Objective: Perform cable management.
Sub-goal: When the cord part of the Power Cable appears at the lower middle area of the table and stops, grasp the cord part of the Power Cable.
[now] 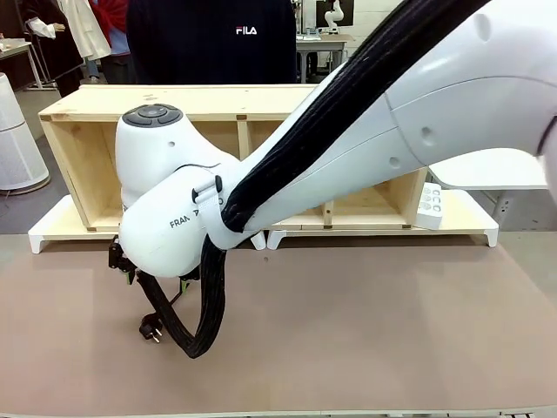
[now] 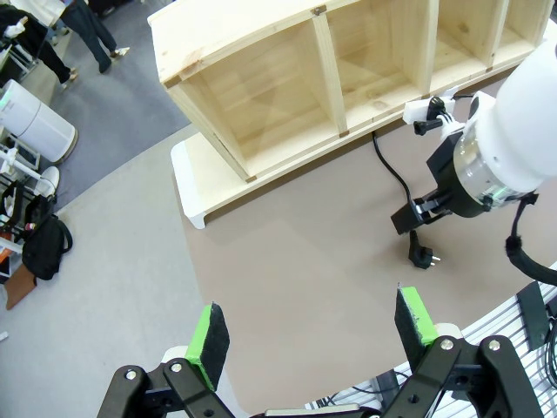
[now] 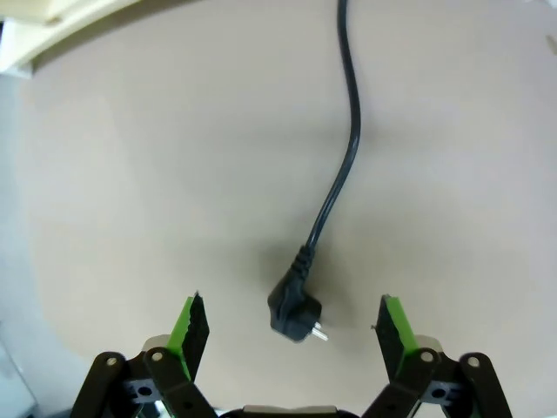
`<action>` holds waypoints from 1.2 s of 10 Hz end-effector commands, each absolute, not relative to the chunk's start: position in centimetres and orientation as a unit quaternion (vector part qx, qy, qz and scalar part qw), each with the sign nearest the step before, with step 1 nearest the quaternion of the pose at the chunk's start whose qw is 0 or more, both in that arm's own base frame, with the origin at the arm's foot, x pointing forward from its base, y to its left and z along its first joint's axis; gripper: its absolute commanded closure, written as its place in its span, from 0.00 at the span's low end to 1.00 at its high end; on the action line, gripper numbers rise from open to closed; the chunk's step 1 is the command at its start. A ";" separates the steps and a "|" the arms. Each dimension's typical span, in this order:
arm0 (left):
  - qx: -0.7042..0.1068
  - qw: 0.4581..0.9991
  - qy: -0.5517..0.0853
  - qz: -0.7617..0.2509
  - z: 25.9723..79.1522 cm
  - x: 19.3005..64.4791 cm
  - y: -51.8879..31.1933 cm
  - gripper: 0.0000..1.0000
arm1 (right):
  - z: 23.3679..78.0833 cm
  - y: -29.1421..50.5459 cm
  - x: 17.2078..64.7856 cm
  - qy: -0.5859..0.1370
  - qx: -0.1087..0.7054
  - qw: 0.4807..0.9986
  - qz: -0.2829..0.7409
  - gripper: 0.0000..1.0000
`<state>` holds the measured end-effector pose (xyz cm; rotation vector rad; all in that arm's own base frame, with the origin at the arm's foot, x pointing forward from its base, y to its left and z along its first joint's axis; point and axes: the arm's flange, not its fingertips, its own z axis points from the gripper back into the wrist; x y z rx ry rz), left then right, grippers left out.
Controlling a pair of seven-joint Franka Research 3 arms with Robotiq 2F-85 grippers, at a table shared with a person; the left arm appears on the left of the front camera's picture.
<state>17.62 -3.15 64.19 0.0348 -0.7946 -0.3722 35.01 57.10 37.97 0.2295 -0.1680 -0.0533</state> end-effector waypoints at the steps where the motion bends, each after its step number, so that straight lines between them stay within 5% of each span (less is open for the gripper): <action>1: 0.016 0.905 -0.384 -0.181 64.1 17.6 -3.1 0.00 | 37.1 58.4 35.0 -0.094 0.085 0.989 -0.078 0.00; 12: 0.016 0.905 -0.384 -0.181 64.1 17.6 -3.1 0.00 | 32.3 61.3 36.4 -0.044 -0.001 0.995 -0.085 0.00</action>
